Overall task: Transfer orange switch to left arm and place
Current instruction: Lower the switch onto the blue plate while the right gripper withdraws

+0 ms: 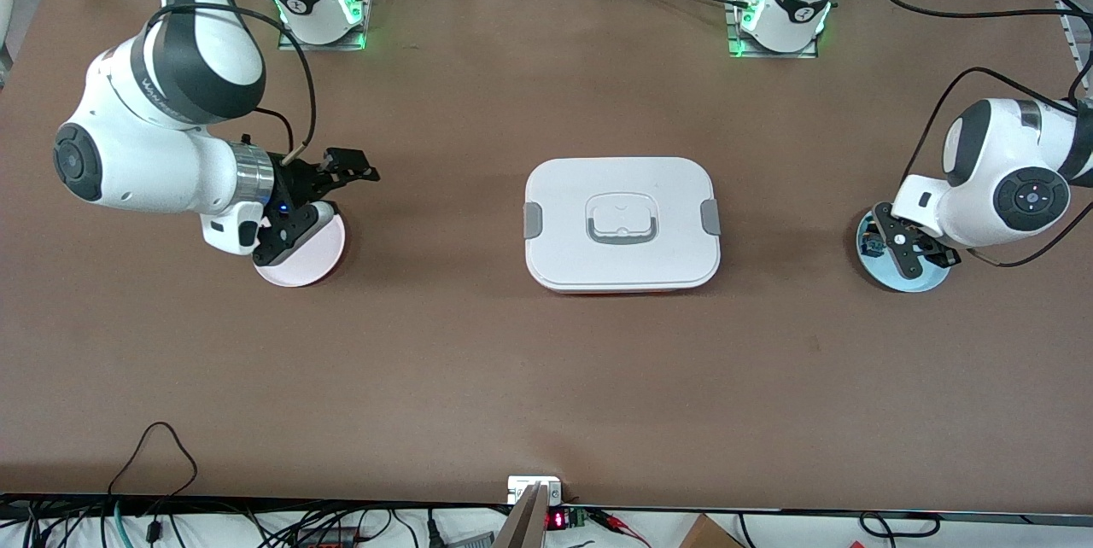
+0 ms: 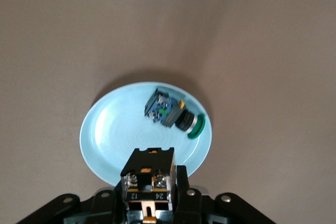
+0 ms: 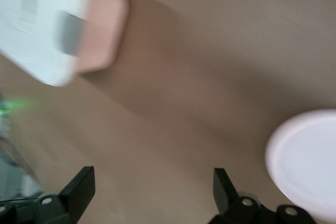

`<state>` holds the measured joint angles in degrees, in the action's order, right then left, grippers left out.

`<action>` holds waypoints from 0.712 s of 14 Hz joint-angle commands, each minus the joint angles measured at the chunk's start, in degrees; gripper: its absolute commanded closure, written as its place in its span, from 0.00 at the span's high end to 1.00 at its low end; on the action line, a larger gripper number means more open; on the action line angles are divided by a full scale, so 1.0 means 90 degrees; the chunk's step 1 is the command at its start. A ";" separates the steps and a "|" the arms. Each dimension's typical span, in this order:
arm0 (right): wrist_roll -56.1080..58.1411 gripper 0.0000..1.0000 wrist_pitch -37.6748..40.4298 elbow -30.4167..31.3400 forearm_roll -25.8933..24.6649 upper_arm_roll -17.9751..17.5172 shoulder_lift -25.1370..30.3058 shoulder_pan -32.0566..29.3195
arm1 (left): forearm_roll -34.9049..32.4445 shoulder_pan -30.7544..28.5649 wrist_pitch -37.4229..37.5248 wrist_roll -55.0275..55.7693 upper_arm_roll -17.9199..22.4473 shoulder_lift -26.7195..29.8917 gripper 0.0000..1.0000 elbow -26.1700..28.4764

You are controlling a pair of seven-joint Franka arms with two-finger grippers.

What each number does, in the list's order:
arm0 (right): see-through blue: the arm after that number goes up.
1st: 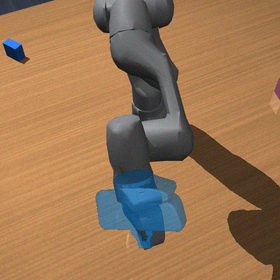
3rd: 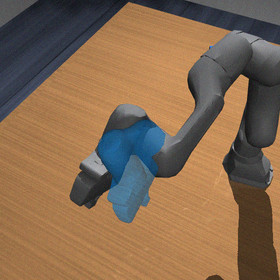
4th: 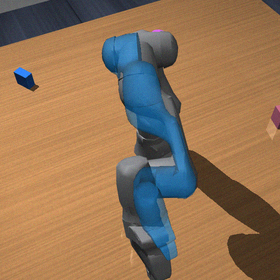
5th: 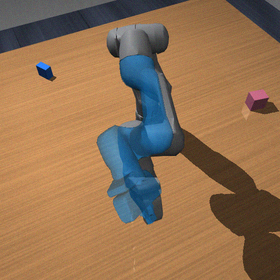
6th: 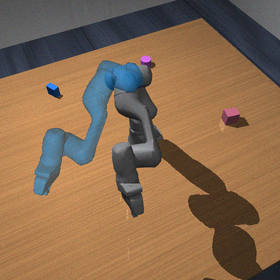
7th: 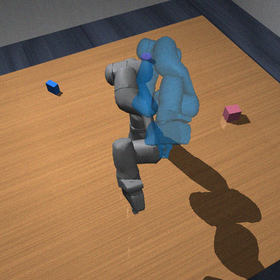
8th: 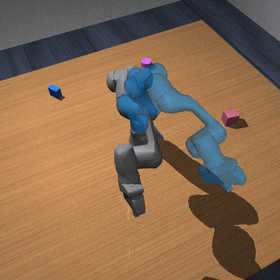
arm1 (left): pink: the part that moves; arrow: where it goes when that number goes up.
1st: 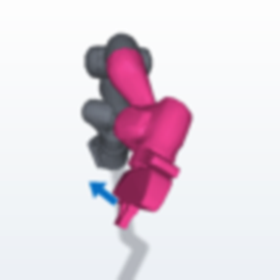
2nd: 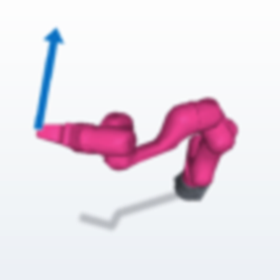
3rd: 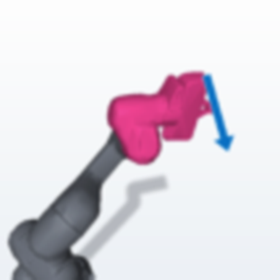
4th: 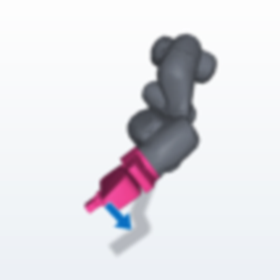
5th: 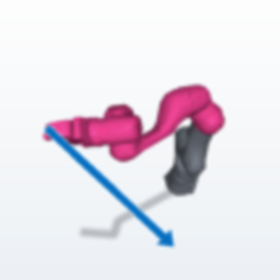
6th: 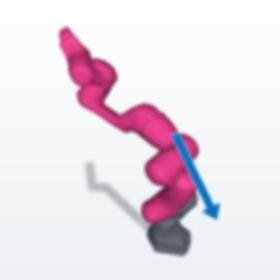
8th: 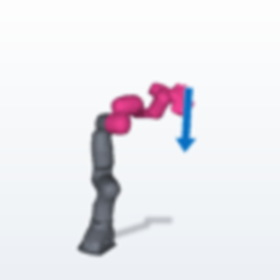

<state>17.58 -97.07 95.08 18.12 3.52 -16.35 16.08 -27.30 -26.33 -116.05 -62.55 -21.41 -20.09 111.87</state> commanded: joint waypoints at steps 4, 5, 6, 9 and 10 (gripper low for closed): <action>-0.1631 1.00 0.1126 -0.0320 -0.2693 -0.0069 0.0448 0.0040 | -0.0706 -0.0610 -0.0639 -0.0557 -0.0101 -0.0638 0.01 0.0050; -0.1650 1.00 0.1127 -0.0359 -0.2900 -0.0021 0.0517 0.0001 | -0.0727 -0.0610 -0.0844 -0.0801 -0.0092 -0.0735 0.01 0.0050; -0.1670 1.00 0.1107 -0.0495 -0.3231 0.0067 0.0527 -0.0173 | -0.0736 -0.0687 -0.1059 -0.0968 -0.0092 -0.0833 0.01 0.0050; -0.2029 1.00 0.1321 -0.0672 -0.3393 0.0281 0.0527 -0.0418 | -0.0999 -0.1107 -0.1888 -0.1126 -0.0092 -0.1019 0.02 0.0400; -0.2282 1.00 0.1380 -0.0798 -0.2810 0.0350 0.0527 -0.0574 | -0.1049 -0.1147 -0.2075 -0.1126 -0.0092 -0.1029 0.04 0.0508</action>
<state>1.13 -86.60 89.85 -12.18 6.13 -11.25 13.08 -34.43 -34.41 -130.84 -71.35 -21.37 -29.35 114.00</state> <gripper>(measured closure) 0.000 0.661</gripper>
